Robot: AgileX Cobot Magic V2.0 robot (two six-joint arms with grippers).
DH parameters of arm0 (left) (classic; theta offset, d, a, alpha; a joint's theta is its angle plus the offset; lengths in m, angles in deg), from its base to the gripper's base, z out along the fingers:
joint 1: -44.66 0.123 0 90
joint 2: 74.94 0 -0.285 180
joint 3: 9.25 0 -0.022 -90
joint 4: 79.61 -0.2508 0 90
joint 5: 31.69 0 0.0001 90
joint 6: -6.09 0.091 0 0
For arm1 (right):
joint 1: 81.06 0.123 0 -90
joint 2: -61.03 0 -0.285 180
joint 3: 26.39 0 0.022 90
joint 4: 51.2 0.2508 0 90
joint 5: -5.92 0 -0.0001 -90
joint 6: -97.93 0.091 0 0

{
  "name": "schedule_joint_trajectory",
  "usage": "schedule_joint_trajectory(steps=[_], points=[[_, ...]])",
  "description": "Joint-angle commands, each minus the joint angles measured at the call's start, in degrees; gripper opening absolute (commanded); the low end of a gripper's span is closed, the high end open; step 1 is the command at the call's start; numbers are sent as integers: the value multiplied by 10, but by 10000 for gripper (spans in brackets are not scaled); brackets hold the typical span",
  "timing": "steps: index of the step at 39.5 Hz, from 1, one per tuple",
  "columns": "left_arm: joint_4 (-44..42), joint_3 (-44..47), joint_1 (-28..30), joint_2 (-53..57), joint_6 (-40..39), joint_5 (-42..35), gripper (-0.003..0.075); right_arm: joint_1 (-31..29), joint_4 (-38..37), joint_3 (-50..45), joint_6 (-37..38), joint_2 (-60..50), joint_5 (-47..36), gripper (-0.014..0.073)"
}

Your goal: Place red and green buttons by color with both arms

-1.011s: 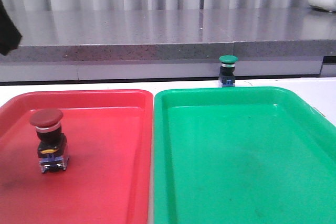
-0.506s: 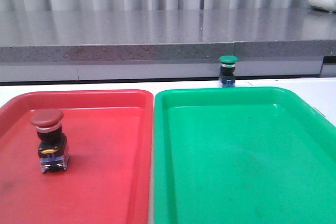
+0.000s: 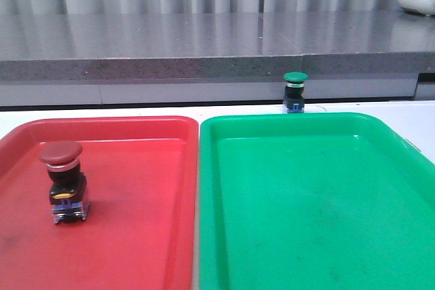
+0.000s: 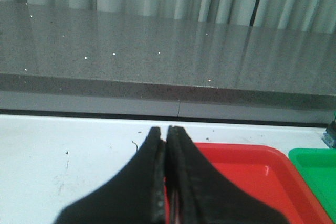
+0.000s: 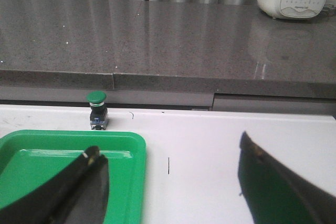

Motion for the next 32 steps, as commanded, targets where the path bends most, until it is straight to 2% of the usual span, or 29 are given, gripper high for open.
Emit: schedule_joint_trajectory(steps=[1, 18, 26, 32], points=[[1, -14, 2, 0, -4, -55, -20, -3, -1, 20, -1, 10, -43, 538], [1, -14, 2, 0, -4, -55, -20, -3, -1, 20, -1, 10, -43, 538], [1, -14, 2, 0, -4, -55, -20, -3, -1, 20, -1, 13, -70, 538], [1, -14, 2, 0, -4, -55, -20, -3, -1, 33, -1, 61, -77, 538]])
